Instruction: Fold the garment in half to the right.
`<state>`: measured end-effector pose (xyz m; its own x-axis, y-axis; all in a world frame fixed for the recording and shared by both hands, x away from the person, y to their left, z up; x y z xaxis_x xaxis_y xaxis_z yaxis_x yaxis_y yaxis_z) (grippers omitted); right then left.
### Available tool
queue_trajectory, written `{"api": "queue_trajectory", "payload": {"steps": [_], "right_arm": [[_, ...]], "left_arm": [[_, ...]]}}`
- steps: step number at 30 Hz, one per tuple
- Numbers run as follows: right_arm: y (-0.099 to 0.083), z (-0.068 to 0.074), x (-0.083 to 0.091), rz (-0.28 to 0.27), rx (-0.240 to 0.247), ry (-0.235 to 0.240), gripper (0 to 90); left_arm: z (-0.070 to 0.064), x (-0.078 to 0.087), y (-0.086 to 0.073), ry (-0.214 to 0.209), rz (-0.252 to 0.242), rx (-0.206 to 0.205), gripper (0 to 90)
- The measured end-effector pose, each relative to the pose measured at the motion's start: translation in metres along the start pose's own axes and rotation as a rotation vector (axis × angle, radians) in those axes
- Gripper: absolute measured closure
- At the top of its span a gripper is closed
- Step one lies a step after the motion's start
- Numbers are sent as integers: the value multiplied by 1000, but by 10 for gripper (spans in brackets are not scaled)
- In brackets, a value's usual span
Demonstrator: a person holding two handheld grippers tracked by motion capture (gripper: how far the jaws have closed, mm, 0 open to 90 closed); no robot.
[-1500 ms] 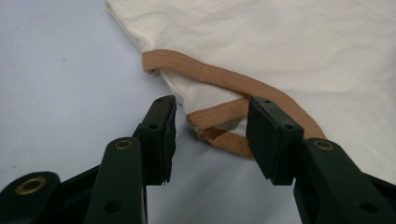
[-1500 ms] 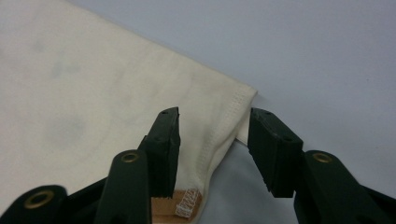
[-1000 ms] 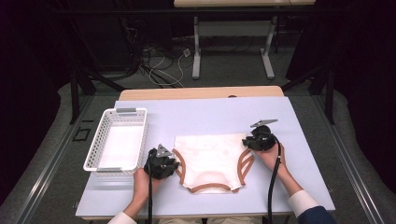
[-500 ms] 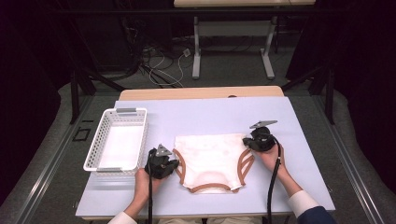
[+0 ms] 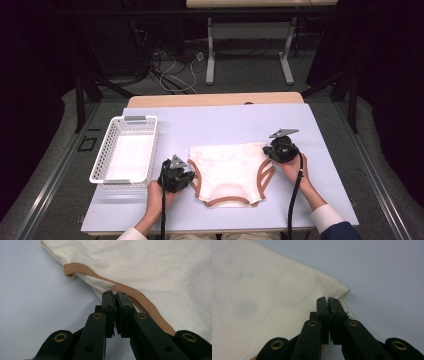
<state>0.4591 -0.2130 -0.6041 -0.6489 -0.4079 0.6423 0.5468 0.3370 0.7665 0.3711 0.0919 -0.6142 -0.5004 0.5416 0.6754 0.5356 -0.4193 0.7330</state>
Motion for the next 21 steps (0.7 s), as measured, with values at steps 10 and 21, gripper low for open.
{"api": "queue_trajectory", "payload": {"steps": [10, 21], "right_arm": [[-5, -12, 7, 10, 12, -29, 881], [-10, -24, 17, 25, 7, -61, 881]], "left_arm": [[-10, -7, 5, -13, -5, -19, 861], [-22, -15, 10, -42, -6, -33, 861]]}}
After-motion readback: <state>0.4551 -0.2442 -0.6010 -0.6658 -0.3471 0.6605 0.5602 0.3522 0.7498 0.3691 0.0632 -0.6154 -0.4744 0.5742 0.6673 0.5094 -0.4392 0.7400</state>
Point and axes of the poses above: each handheld gripper's, and its own axes: x roughly backward along the jaws, y roughly out of its top, z roughly to its left, the point moved 8 cm from there along -x, roughly forward along the jaws, and after that the axes turned 5 degrees about -z, right-handed, at the moved point
